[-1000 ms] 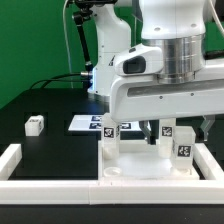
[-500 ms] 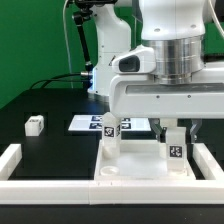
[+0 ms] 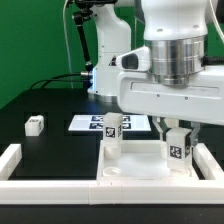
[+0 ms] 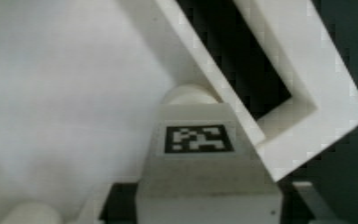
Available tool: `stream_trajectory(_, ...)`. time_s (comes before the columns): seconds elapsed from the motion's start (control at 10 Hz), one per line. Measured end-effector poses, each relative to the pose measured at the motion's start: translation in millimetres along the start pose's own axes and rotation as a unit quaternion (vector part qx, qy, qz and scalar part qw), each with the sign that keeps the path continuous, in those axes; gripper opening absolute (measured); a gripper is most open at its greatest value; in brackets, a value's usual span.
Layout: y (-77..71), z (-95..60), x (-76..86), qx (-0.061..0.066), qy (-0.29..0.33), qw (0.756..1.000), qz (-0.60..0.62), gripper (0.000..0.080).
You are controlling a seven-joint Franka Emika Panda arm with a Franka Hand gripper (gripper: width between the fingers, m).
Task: Assemble square table
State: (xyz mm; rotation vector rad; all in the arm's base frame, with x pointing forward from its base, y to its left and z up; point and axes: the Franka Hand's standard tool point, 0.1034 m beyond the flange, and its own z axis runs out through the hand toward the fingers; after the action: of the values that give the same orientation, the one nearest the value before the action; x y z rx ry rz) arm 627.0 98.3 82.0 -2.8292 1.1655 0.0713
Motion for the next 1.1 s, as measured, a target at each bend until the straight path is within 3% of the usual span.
stream_trajectory(0.2, -4.4, 2.0, -0.4, 0.030, -0.003, 0.986, 0.166, 0.0290)
stream_trajectory(0.4, -2.7, 2.7, -0.7, 0.044, -0.006, 0.963, 0.267, 0.0291)
stream_trajectory(0.8, -7.6, 3.3, -6.3, 0.043, -0.011, 0.914, 0.403, 0.0291)
stream_trajectory(1.1, -7.5, 3.9, -6.8, 0.042, -0.010, 0.927, 0.373, 0.0361)
